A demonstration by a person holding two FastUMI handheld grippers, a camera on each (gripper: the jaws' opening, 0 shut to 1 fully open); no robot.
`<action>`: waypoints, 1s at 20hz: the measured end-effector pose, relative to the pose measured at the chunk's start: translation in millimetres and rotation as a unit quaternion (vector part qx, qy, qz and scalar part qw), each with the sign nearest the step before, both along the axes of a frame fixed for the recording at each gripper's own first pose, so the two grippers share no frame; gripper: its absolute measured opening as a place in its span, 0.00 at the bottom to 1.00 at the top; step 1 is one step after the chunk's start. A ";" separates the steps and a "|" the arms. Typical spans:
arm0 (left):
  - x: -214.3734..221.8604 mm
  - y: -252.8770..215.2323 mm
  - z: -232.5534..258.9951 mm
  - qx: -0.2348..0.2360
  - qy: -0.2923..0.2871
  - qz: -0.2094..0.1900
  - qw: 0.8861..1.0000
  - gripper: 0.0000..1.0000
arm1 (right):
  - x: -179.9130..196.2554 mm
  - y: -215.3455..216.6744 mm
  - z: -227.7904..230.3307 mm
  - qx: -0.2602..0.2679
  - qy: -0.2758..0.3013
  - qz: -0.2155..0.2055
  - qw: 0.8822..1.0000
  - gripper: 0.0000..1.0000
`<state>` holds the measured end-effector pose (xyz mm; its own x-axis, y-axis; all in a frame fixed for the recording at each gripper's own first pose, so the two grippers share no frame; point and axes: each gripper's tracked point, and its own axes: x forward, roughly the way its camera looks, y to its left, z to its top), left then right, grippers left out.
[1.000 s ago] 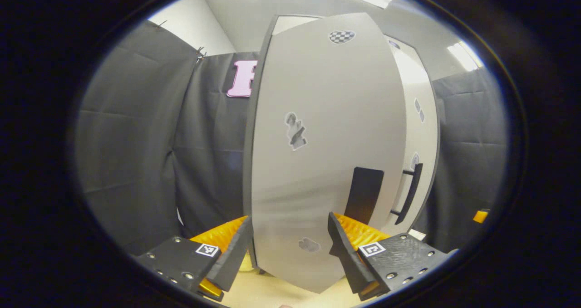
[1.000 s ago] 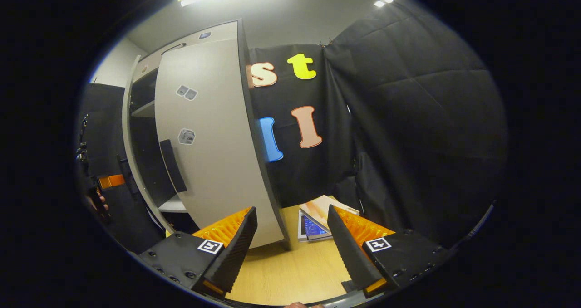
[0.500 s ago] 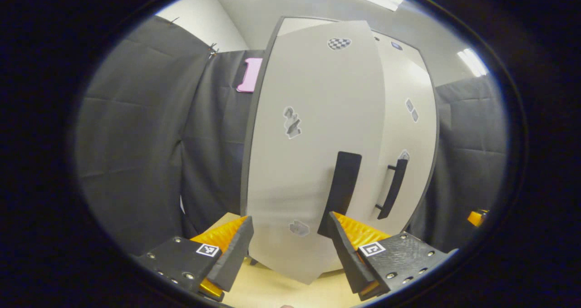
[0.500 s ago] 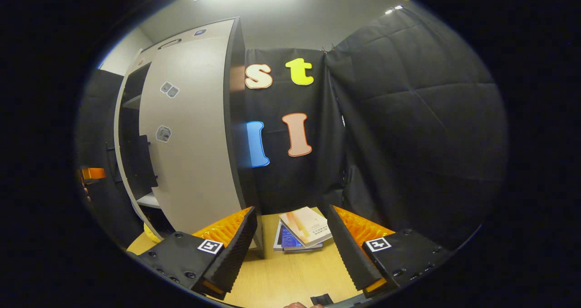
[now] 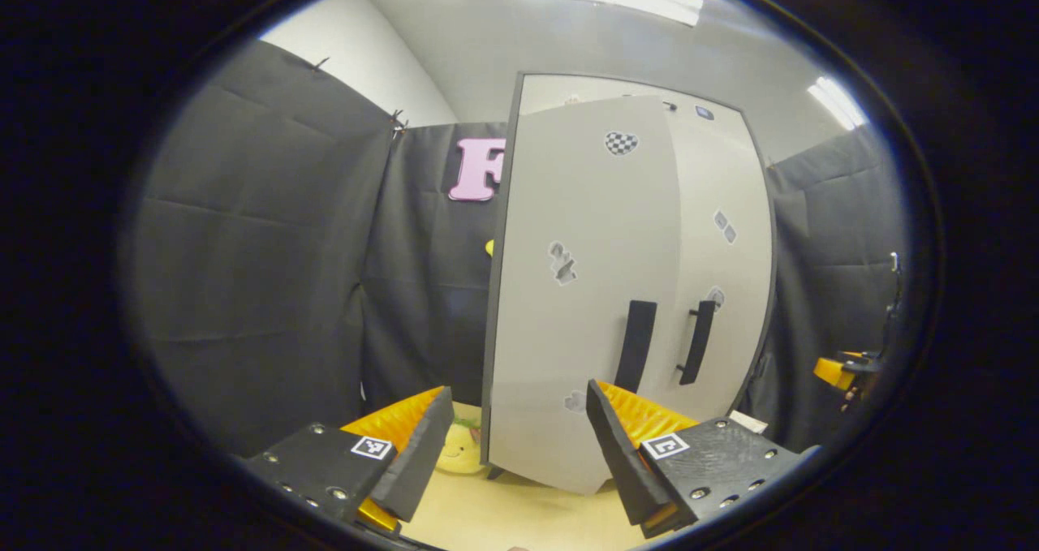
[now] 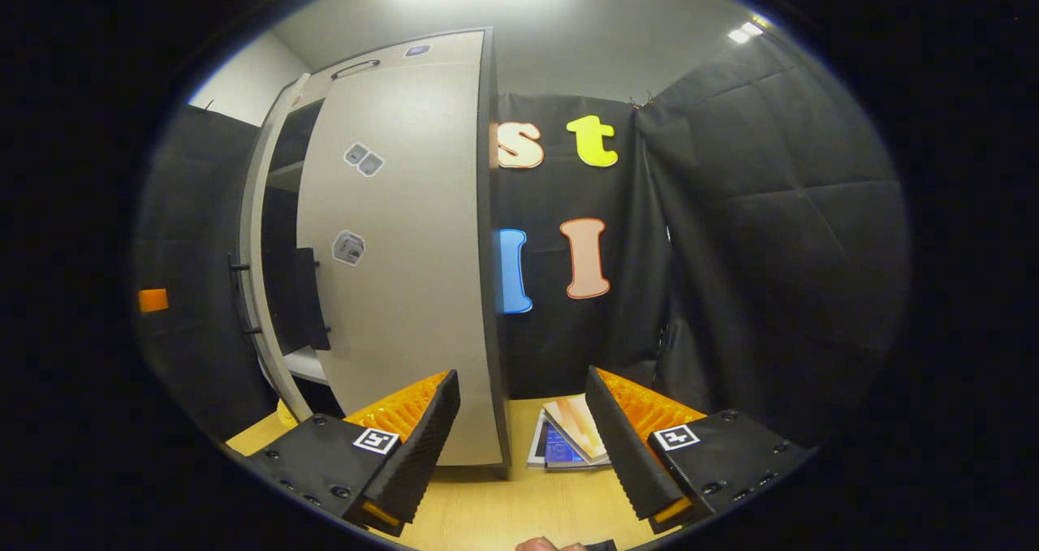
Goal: Grab one shoe with the right hand and put it into the shoe cabinet, grab the other shoe with the left hand and put it into the shoe cabinet; then close the right door with the right hand and the left door with the left hand.
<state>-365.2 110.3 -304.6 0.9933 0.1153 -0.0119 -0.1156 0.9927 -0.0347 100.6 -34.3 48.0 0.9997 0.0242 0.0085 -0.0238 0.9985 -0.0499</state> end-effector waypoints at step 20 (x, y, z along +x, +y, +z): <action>-46.3 41.9 -27.3 -0.026 -0.004 0.007 1.000 0.94 | -3.9 86.6 -13.9 -0.015 0.013 0.011 1.000 0.98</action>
